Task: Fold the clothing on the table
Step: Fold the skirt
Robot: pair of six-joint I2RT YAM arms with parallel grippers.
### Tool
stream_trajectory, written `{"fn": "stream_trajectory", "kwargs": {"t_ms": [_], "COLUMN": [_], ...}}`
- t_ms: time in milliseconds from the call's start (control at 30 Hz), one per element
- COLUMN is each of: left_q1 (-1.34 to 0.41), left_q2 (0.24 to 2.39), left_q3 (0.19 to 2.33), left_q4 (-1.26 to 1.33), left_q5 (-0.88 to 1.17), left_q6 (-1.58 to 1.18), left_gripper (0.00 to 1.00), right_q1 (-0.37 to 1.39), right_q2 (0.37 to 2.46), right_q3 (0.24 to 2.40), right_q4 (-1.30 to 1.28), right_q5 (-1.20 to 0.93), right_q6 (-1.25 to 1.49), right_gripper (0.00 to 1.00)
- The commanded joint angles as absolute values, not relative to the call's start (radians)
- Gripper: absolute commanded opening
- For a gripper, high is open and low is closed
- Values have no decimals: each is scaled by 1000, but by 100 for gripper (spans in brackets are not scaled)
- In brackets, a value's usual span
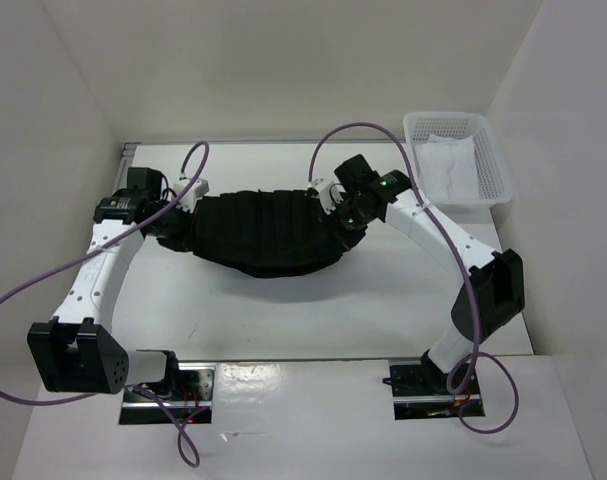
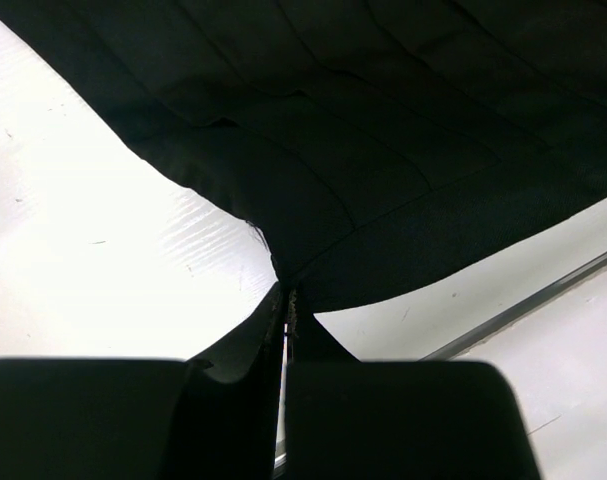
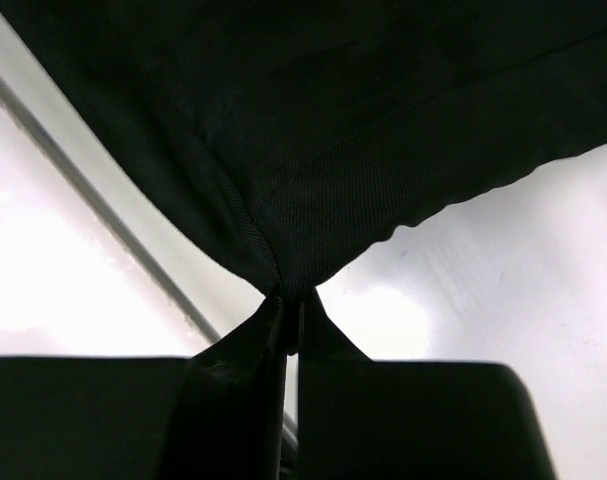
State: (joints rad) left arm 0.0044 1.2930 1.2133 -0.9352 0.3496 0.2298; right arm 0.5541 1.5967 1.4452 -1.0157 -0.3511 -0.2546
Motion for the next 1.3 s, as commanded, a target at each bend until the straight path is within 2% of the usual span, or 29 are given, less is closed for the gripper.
{"fn": "stream_trajectory", "kwargs": {"t_ms": [0, 400, 767, 900, 1267], "left_q1": [9, 121, 187, 187, 176], "left_q2": [1310, 1431, 1532, 1473, 1138], "left_q3": [1238, 1313, 1401, 1401, 1356], "left_q4": [-904, -830, -810, -847, -956], "left_q5": [339, 293, 388, 402, 402], "left_q6": [218, 155, 143, 218, 373], "left_gripper": [0, 0, 0, 0, 0], "right_q1": [538, 411, 331, 342, 479], "right_q2": [1661, 1900, 2002, 1961, 1640], "right_q3": [1554, 1741, 1907, 1873, 1683], "right_q4": [-1008, -1017, -1098, -1132, -1186], "right_q5": [-333, -390, -433, -456, -456], "right_q6": [-250, -270, -301, -324, -364], "right_gripper": [0, 0, 0, 0, 0]}}
